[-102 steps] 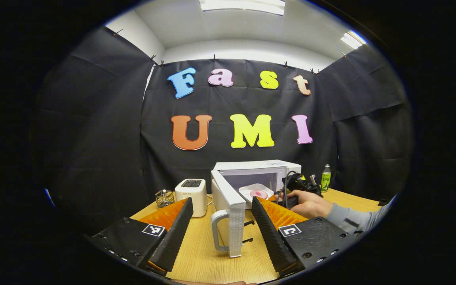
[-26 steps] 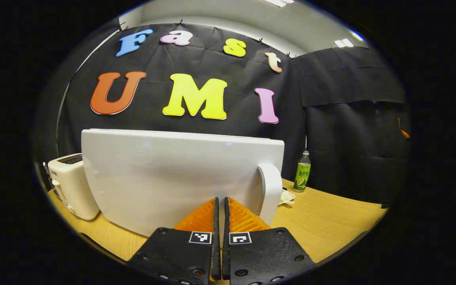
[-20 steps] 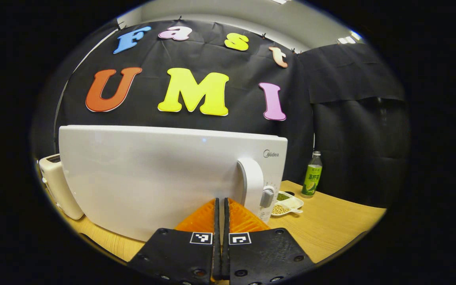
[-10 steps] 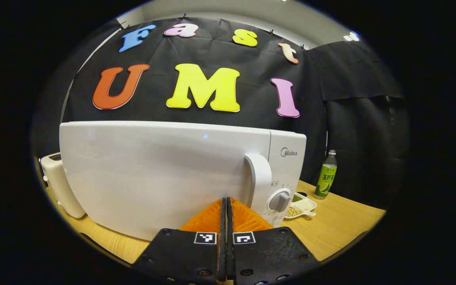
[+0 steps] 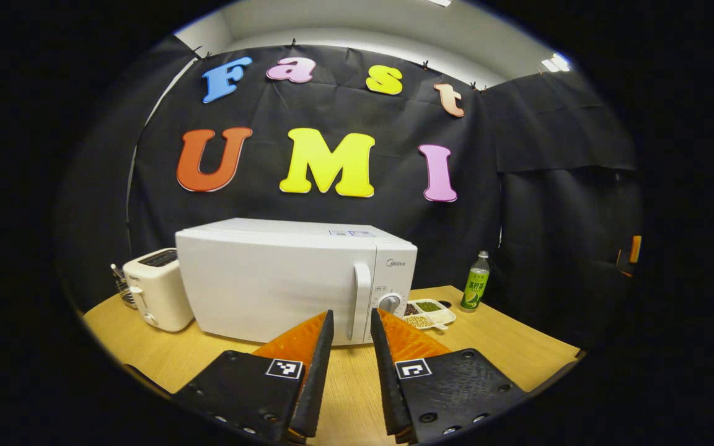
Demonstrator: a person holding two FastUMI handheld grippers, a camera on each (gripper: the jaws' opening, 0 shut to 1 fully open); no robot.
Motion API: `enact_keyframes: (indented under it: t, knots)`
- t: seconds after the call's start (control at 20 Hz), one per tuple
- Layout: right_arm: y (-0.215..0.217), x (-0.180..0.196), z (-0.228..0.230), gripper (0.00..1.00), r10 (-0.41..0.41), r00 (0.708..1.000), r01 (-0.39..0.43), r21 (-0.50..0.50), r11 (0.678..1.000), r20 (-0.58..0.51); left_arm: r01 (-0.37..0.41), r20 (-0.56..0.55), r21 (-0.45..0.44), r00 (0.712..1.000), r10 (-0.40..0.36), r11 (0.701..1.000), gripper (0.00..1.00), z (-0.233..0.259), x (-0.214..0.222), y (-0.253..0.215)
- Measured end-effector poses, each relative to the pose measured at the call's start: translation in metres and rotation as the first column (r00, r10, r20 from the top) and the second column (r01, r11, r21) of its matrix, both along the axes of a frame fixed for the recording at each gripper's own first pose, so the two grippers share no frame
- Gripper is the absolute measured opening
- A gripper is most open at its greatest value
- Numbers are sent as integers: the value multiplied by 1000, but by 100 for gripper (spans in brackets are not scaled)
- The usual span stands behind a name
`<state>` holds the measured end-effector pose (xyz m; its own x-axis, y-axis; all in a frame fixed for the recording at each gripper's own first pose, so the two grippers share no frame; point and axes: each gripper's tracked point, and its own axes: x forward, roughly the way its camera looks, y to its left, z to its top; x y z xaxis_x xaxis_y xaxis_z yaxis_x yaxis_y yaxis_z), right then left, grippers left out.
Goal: Open the microwave oven with the left hand, put the food in, and close the microwave oven.
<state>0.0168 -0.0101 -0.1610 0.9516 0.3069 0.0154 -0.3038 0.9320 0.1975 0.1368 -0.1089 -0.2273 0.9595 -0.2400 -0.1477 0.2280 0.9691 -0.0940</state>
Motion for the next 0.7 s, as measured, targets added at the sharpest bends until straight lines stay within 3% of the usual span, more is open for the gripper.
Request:
enact_keyframes:
  t: [0.05,0.1,0.15,0.2,0.25,0.3,0.45,0.5,0.7]
  knots:
    - [0,-5,6,100,-5,1000,5,-6,1000,5,-6,1,-3,1000,6,1000,48,12,-18,4]
    - [0,-12,12,90,-11,1000,11,-11,1000,16,-13,6,1,1000,13,1000,62,26,-37,9]
    - [-1,-17,20,90,-18,999,19,-16,1000,27,-24,17,11,1000,23,1000,93,39,-51,15]
    - [-2,-22,25,90,-27,999,28,-21,999,39,-41,28,29,999,41,999,96,52,-67,24]
    - [-4,-28,32,90,-39,998,40,-22,999,50,-67,37,53,997,65,996,88,65,-82,34]
    - [-5,-32,38,89,-47,997,48,-26,998,55,-97,45,76,995,94,992,97,76,-95,45]
    - [-8,-46,62,90,-61,995,63,-23,998,73,-174,45,124,984,170,977,97,105,-131,69]
    - [-9,-50,70,100,-62,995,64,-22,998,80,-188,48,126,982,183,974,98,115,-142,73]
    - [-11,-76,106,100,-79,989,83,-30,996,127,-227,86,88,972,220,970,98,151,-183,89]
